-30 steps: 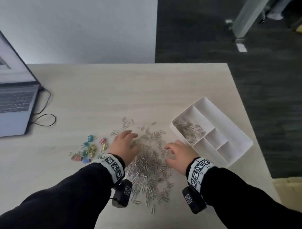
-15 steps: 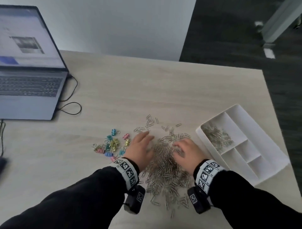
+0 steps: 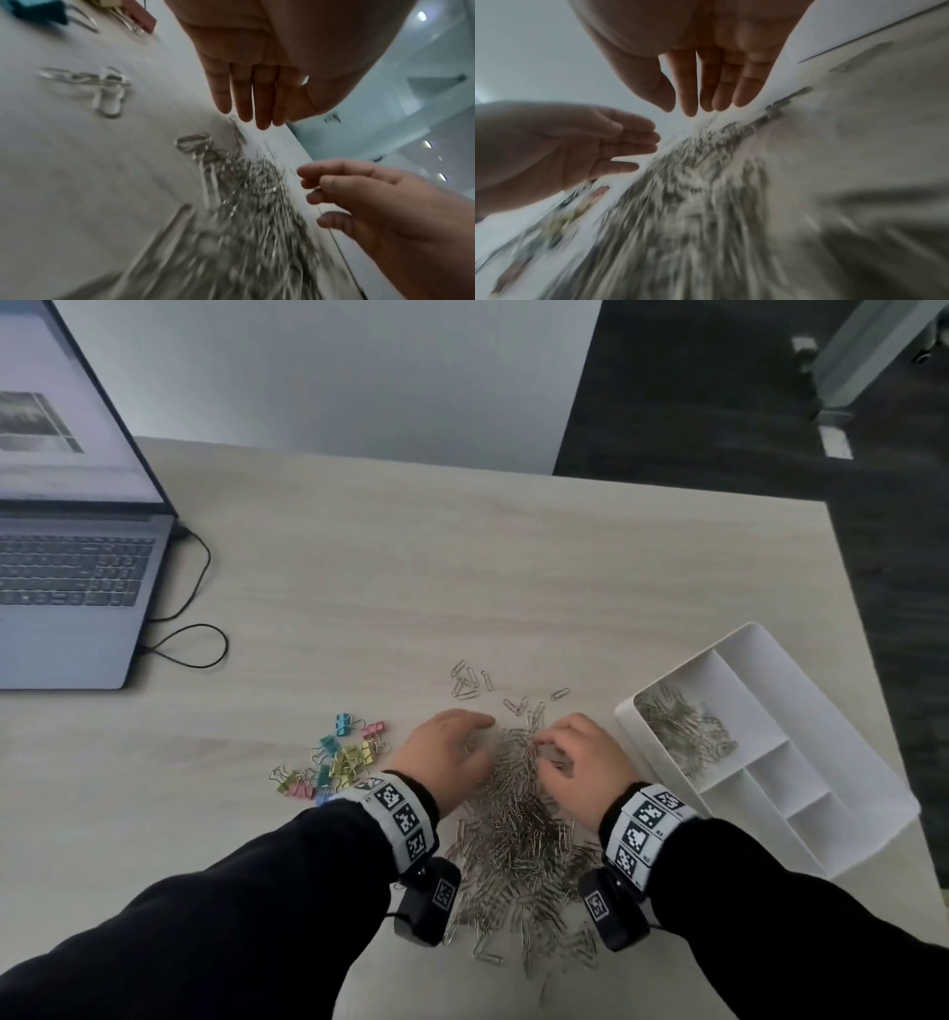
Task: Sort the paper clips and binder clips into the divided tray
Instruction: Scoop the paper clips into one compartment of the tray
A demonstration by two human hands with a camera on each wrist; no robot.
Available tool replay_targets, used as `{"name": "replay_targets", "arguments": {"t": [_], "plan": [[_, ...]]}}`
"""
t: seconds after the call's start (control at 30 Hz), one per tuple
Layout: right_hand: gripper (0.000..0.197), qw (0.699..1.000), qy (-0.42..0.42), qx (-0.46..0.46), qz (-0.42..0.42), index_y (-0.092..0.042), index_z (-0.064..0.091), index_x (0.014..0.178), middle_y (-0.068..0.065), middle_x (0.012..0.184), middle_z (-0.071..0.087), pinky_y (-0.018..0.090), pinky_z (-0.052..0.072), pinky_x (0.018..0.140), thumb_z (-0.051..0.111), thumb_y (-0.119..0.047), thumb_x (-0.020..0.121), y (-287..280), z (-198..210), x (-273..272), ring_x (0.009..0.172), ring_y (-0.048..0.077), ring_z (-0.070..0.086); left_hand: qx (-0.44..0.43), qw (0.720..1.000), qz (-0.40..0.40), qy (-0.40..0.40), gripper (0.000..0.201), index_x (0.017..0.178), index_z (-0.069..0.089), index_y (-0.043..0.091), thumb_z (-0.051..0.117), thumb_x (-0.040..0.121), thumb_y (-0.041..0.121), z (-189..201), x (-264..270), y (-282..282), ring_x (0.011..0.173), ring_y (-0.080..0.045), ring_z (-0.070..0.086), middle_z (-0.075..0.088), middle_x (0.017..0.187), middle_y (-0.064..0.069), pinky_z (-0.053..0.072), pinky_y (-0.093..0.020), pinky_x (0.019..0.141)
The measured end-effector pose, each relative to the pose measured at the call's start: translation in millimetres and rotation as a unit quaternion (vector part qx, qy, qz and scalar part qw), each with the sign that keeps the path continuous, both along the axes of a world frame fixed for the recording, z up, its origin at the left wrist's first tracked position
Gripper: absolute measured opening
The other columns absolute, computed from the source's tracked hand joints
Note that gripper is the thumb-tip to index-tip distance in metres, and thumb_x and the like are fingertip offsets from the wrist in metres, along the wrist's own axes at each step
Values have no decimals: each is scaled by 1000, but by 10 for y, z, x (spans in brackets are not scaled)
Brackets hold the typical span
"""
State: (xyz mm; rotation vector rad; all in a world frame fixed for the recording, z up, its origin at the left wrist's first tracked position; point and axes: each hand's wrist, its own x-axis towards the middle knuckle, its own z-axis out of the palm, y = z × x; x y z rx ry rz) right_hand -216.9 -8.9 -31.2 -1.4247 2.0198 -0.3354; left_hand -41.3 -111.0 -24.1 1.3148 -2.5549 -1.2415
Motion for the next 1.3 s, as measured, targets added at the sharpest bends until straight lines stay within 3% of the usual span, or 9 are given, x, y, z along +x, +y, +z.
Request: {"name": "replay_targets", "arguments": {"t": [0.1, 0.2, 0.3, 0.5, 0.7, 0.9, 1.07, 1.17, 1.3], "plan": [[43, 998, 48, -26, -41, -26, 49, 136, -8, 138, 43, 26, 27, 110, 50, -37, 94, -146, 75, -129, 124, 9, 41, -24, 997, 67, 12, 44, 137, 48, 22, 51, 94, 20, -34, -72, -223, 131, -10, 44, 47, 143, 7, 34, -26, 110], [63, 996, 69, 46, -19, -30, 25, 151, -7, 161, 13, 38, 16, 119, 45, -45, 93, -283, 86, -203, 146, 15, 19, -29, 998, 57, -23, 61, 149, 33, 21, 52, 91, 24, -99, -185, -433, 146, -15, 20, 26, 157, 5, 19, -34, 120], [73, 992, 63, 101, 34, -29, 7, 154, -5, 163, -7, 48, 12, 121, 43, -48, 93, -344, -7, -177, 150, 17, 0, -35, 993, -7, -110, 79, 154, 13, 19, 52, 87, 35, -173, -291, -506, 150, -20, 2, 6, 163, 1, 11, -42, 123], [78, 977, 90, 97, 169, -23, -1, 155, -3, 162, -15, 37, -5, 120, 42, -38, 92, -193, -134, -83, 147, 11, -16, -80, 965, -192, -159, 89, 155, -1, 22, 48, 83, 41, -208, -297, -134, 148, -18, -15, -13, 162, 2, -4, -44, 121], [78, 966, 78, 103, 223, -22, -3, 155, -5, 162, -15, 34, -9, 119, 40, -37, 91, 107, -114, -24, 146, 8, -16, -92, 952, -256, -138, 92, 155, -1, 22, 48, 81, 42, -242, -111, 131, 148, -10, -14, -9, 162, 6, -10, -34, 118], [72, 963, 60, 105, 243, -21, 5, 155, -6, 162, -9, 31, -7, 120, 42, -33, 94, 365, -30, 78, 149, 11, -6, -71, 953, -268, -123, 85, 155, 7, 21, 47, 83, 39, -185, 63, 357, 149, -11, -5, 0, 163, 5, 0, -34, 123], [64, 992, 79, 50, 79, -30, 16, 153, -8, 163, -1, 39, 4, 123, 41, -35, 95, 603, -5, -13, 149, 10, -4, -74, 977, -162, -117, 84, 155, 6, 27, 51, 85, 37, -137, 149, 440, 149, -14, -8, -7, 162, 8, 1, -34, 120], [68, 990, 103, 96, -20, -30, 14, 152, -1, 163, -6, 39, 2, 122, 43, -42, 92, 722, -13, -75, 149, 17, -8, -60, 984, -85, -144, 90, 154, -2, 26, 53, 85, 40, -161, 151, 333, 149, -18, -8, -10, 162, 5, 5, -40, 121], [75, 987, 95, 124, 48, -29, 5, 154, 0, 162, -15, 42, -4, 121, 44, -44, 91, 838, -68, 9, 149, 18, -14, -49, 984, -66, -158, 89, 155, 0, 18, 50, 85, 40, -183, 22, 144, 150, -22, -3, -4, 163, -2, 7, -41, 122]]}}
